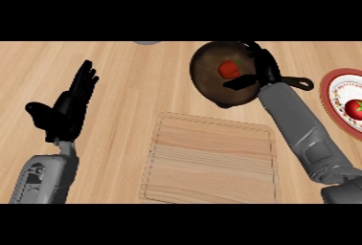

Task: Pick the bell pepper from the cutting board and place it in the pan

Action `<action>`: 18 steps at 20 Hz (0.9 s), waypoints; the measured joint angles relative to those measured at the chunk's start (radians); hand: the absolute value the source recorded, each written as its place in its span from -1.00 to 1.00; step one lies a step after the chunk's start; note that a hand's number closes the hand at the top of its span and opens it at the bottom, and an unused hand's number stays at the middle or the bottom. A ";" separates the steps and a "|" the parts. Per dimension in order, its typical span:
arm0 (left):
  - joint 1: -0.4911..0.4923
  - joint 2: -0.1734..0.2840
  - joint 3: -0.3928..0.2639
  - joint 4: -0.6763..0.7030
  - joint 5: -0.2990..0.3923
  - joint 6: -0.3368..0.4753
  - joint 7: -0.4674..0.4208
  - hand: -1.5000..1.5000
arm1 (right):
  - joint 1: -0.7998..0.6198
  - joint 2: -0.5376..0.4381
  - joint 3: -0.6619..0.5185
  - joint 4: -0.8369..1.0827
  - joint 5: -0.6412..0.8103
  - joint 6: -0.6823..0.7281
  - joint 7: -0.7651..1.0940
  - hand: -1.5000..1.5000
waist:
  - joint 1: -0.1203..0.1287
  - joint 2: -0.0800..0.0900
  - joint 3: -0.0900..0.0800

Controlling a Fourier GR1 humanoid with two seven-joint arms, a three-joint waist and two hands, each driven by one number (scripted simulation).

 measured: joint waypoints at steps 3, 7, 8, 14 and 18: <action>0.001 0.006 0.012 0.009 0.006 -0.004 -0.008 0.00 | 0.006 0.015 -0.054 -0.015 -0.048 -0.033 -0.082 -1.00 | -0.009 -0.004 0.000; 0.017 0.010 0.023 0.014 0.005 0.001 -0.013 0.00 | 0.029 0.001 -0.143 -0.045 -0.137 -0.004 -0.191 -1.00 | -0.030 -0.014 -0.001; 0.015 0.014 0.031 0.020 0.008 0.000 -0.010 0.00 | 0.049 0.004 -0.157 -0.052 -0.155 0.013 -0.223 -1.00 | -0.039 -0.018 -0.001; 0.056 0.021 0.050 0.008 0.003 0.015 -0.014 0.00 | 0.162 0.002 -0.192 -0.154 -0.246 0.230 -0.302 -1.00 | -0.085 -0.040 -0.003; 0.078 0.033 0.064 -0.018 0.007 0.017 0.009 0.00 | 0.293 -0.020 -0.172 -0.305 -0.279 0.351 -0.312 -1.00 | -0.111 -0.051 -0.005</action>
